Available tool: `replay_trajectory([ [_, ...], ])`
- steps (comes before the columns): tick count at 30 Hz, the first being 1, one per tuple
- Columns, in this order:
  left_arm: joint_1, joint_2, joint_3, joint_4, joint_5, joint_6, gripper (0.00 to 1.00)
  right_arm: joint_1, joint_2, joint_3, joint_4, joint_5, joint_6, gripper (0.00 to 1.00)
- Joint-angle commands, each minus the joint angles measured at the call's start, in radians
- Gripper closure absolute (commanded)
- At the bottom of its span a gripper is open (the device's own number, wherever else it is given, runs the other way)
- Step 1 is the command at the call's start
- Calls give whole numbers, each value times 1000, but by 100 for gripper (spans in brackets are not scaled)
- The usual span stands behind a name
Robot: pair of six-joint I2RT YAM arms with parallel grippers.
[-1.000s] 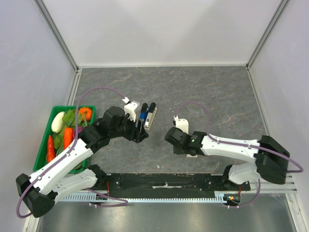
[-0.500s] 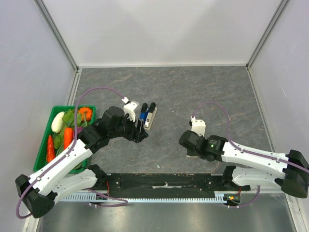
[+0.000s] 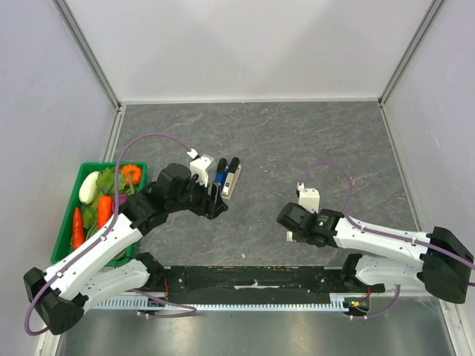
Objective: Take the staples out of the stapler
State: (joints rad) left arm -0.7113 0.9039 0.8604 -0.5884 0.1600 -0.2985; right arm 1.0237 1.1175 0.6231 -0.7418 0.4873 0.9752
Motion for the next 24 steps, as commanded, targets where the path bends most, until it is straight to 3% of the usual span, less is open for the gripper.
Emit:
replay_trajectory([
  [1, -1, -5, -4, 29, -2, -22, 29, -13, 24, -17, 61, 7, -3, 85],
  [16, -1, -7, -4, 29, 7, -21, 29, -25, 50, -31, 88, -16, -17, 81],
  [24, -2, -8, -4, 29, 10, -21, 29, -25, 53, -28, 88, -21, -13, 62],
])
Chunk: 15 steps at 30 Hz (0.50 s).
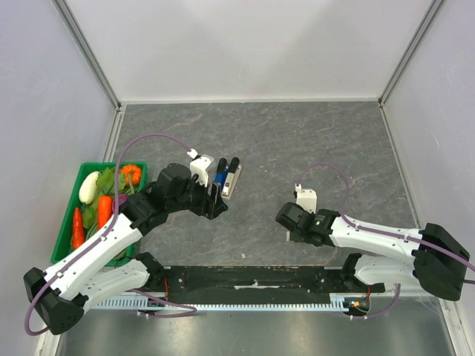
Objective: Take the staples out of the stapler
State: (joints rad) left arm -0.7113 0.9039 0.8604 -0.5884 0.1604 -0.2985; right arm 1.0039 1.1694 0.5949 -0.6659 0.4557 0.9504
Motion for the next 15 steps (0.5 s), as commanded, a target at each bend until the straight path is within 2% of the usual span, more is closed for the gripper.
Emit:
replay_trajectory([
  [1, -1, -8, -4, 29, 10, -21, 29, -5, -1, 3, 12, 11, 8, 62],
  [8, -1, -11, -4, 27, -2, -21, 29, 38, 16, 150, 12, -31, -74, 60],
  [15, 1, -59, -7, 25, -90, -27, 29, 191, 183, 311, 72, -106, -180, 58],
])
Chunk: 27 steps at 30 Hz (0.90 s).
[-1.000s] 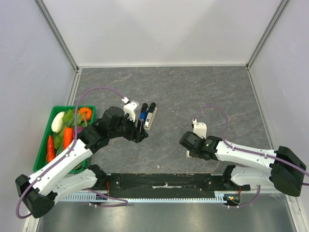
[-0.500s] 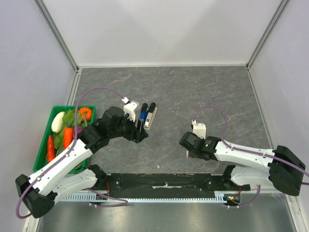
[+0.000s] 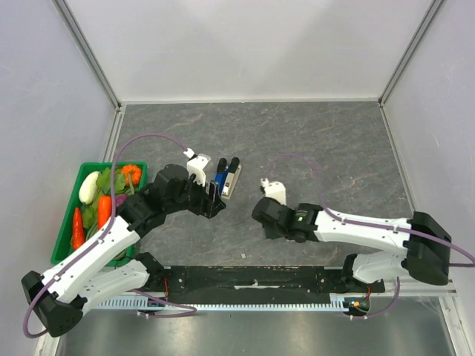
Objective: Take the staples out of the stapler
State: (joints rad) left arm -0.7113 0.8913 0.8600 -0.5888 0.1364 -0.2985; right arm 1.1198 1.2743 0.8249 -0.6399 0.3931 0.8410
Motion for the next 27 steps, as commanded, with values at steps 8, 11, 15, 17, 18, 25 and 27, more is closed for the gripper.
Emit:
replay_trajectory([
  [8, 4, -158, -18, 23, -251, -59, 29, 204, 276, 174, 103, -63, -63, 57],
  [11, 7, -190, -22, 26, -285, -68, 29, 232, 316, 192, 128, -74, -48, 58],
  [15, 10, -203, -24, 27, -291, -71, 29, 259, 355, 207, 151, -82, -26, 56],
  [17, 7, -201, -24, 26, -285, -71, 29, 267, 375, 210, 158, -89, -17, 55],
  [18, 10, -201, -24, 26, -284, -71, 29, 271, 381, 212, 163, -91, -14, 54],
  [25, 10, -204, -24, 27, -279, -71, 29, 284, 407, 203, 183, -97, 6, 51],
  [27, 10, -204, -24, 26, -278, -71, 29, 285, 413, 198, 186, -102, 7, 51],
])
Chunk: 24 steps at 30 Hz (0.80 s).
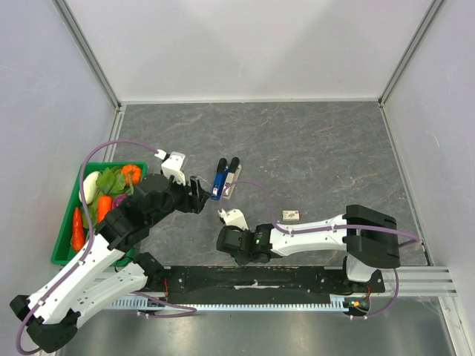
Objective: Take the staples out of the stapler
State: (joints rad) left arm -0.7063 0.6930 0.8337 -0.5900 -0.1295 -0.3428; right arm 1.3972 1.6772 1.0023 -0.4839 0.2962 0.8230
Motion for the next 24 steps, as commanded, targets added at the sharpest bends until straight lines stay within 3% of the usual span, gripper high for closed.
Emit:
replay_trajectory([
  [1, 2, -7, 2, 27, -13, -27, 29, 8, 15, 19, 31, -6, 27, 51],
  [24, 8, 3, 2, 29, -10, -28, 29, 10, 50, 7, 24, 37, 33, 58],
])
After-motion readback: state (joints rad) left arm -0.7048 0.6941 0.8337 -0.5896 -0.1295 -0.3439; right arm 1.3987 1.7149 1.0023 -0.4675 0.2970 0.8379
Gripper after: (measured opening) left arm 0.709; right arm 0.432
